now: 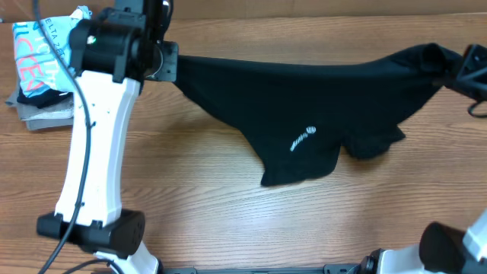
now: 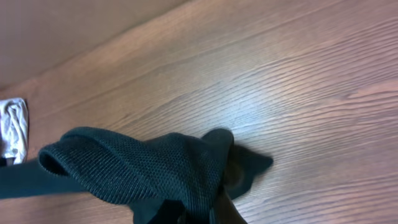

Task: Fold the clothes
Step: 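Lift the black garment with both grippers and stretch it apart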

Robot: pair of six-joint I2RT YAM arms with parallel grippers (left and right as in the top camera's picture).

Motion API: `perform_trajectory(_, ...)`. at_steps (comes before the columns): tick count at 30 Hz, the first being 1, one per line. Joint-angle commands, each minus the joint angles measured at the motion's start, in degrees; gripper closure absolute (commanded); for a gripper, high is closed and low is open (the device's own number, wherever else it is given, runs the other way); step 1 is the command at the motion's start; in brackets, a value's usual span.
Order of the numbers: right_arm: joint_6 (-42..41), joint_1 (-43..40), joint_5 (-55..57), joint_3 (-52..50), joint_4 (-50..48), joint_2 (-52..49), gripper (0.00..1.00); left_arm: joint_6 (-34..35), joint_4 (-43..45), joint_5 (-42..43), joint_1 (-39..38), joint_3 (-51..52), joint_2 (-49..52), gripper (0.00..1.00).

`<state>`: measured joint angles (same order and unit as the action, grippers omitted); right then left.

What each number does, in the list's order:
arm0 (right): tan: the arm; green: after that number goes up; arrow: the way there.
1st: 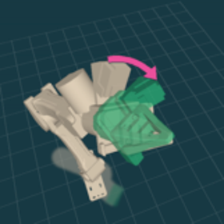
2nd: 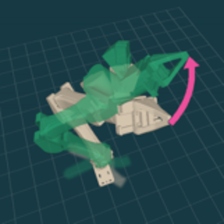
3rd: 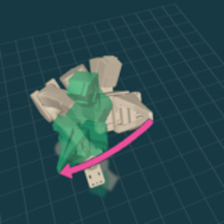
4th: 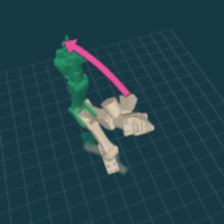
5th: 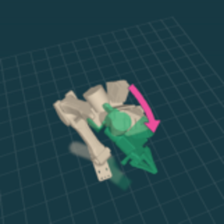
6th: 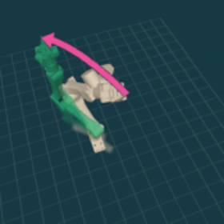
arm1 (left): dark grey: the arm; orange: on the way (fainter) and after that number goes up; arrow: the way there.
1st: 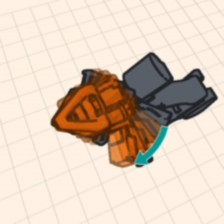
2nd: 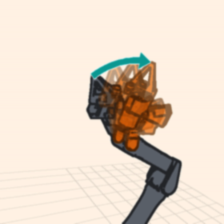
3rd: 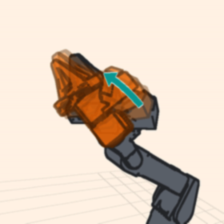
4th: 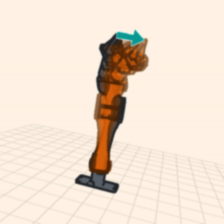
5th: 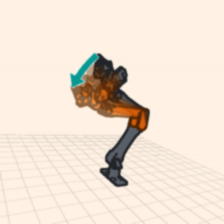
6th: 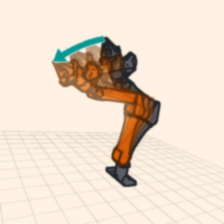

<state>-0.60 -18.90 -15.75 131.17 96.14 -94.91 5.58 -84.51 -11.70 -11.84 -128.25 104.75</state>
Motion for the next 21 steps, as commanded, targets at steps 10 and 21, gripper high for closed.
perform_trajectory(10,0.81,2.16,-0.46,5.55,-6.56,1.25,0.96,-0.22,7.56,-2.01,0.57,-5.51,1.33,0.96)
perform_trajectory(21,0.87,2.19,-0.44,6.29,-2.08,8.79,0.96,-0.20,-0.15,-1.73,0.57,-8.52,-3.39,0.96)
